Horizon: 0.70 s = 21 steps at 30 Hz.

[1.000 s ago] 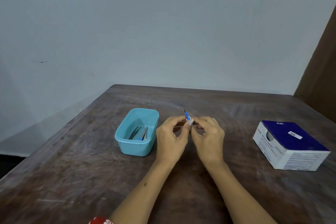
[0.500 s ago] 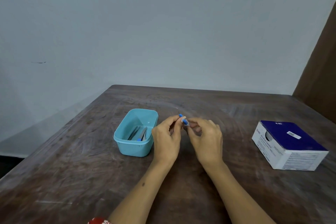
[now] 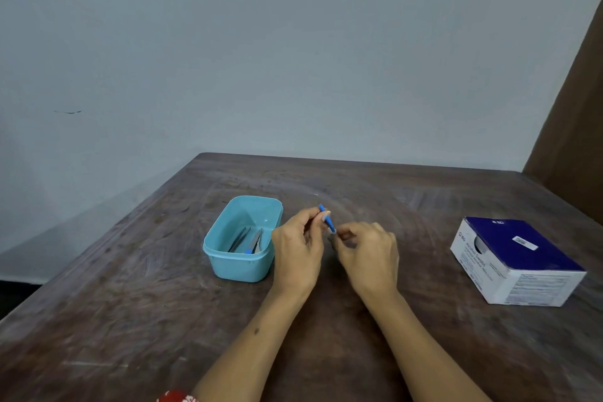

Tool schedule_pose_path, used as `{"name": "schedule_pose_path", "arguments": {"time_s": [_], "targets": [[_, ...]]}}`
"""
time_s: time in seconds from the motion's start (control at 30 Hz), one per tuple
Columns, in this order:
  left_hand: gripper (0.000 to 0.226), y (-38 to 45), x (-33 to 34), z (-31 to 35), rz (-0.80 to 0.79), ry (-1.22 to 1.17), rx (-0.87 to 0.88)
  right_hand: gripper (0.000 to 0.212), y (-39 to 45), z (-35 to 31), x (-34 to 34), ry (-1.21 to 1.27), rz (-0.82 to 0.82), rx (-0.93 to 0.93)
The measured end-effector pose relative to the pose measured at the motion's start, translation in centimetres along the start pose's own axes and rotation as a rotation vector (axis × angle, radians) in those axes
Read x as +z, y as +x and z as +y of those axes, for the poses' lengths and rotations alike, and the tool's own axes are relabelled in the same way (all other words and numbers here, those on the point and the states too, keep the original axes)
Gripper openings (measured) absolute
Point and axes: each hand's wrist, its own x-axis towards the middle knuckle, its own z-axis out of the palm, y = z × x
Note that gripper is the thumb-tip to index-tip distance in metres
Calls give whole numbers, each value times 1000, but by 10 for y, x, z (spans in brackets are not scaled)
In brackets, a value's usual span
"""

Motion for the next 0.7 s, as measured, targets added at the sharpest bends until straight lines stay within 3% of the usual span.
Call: {"name": "schedule_pose_path", "arguments": {"time_s": [0.17, 0.33, 0.5, 0.7], "targets": [[13, 0, 0, 2, 3, 18, 28, 13, -1, -4, -4, 55, 83, -85], [15, -1, 0, -1, -23, 22, 15, 8, -2, -1, 0, -13, -14, 15], [14, 0, -2, 3, -2, 33, 50, 13, -2, -5, -3, 16, 64, -89], [14, 0, -2, 0, -6, 31, 26, 11, -2, 0, 0, -31, 12, -22]]}}
